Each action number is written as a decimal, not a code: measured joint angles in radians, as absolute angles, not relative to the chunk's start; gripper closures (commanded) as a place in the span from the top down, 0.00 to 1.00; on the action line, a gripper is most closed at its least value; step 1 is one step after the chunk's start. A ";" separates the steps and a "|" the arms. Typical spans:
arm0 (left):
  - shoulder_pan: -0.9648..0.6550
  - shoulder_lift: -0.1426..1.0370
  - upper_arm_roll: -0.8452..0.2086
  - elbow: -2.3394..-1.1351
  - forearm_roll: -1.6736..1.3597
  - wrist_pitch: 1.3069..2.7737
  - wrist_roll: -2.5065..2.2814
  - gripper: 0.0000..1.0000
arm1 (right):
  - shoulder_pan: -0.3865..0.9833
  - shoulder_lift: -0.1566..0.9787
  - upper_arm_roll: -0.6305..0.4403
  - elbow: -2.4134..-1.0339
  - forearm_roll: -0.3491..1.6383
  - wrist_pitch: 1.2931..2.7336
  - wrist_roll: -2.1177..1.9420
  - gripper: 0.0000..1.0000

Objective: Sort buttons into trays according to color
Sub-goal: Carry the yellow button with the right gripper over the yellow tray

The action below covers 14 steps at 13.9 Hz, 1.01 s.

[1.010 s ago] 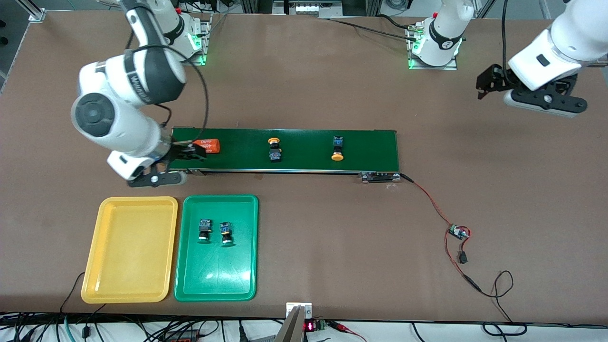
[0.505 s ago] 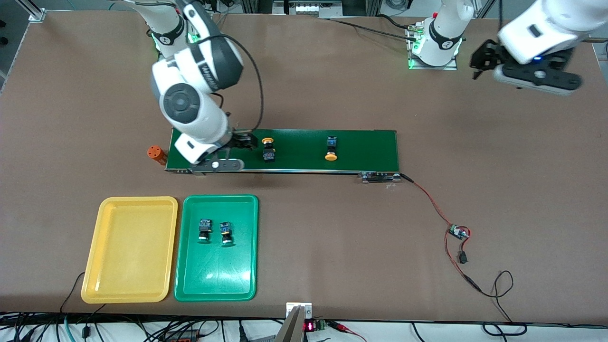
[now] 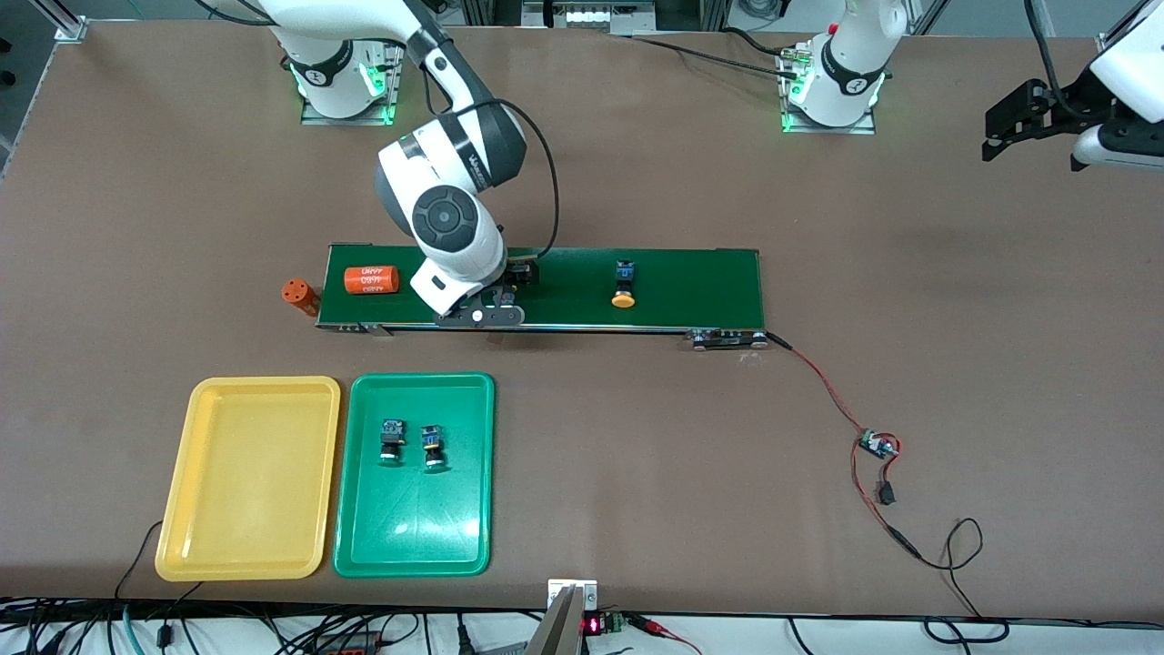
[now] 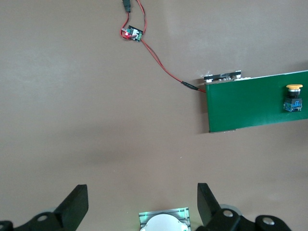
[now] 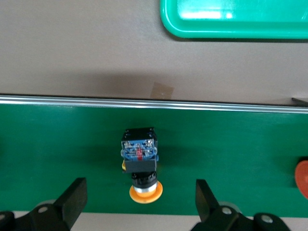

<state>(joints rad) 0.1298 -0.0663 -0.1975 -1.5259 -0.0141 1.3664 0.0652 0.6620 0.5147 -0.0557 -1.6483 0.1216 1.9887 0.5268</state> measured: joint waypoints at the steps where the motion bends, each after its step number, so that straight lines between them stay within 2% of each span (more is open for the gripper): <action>1: 0.129 -0.060 -0.201 -1.525 -0.036 1.366 0.065 1.00 | 0.661 0.524 -0.059 -1.648 0.122 1.991 0.527 1.00; 4: 0.130 -0.029 -0.202 -1.522 -0.058 1.370 0.065 1.00 | 0.656 0.552 -0.068 -1.648 0.121 2.006 0.527 1.00; 7: 0.131 0.018 -0.201 -1.512 -0.058 1.392 0.065 1.00 | 0.655 0.585 -0.071 -1.648 0.121 2.021 0.527 0.81; 8: 0.131 0.031 -0.201 -1.509 -0.058 1.407 0.064 1.00 | 0.654 0.595 -0.072 -1.648 0.121 2.024 0.527 0.70; 9: 0.131 0.043 -0.201 -1.507 -0.058 1.415 0.064 1.00 | 0.654 0.601 -0.073 -1.648 0.121 2.025 0.527 0.48; 12: 0.131 0.072 -0.201 -1.505 -0.055 1.423 0.064 1.00 | 0.643 0.607 -0.077 -1.648 0.121 2.025 0.530 0.34; 14: 0.128 0.077 -0.203 -1.502 -0.054 1.424 0.064 1.00 | 0.633 0.606 -0.078 -1.647 0.122 2.022 0.533 0.32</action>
<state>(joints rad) 0.1281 0.0772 -0.2031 -1.5015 -0.0543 1.4241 0.0640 0.6331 0.6063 -0.0777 -1.6469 0.1216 2.0216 0.5331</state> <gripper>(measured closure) 0.000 0.586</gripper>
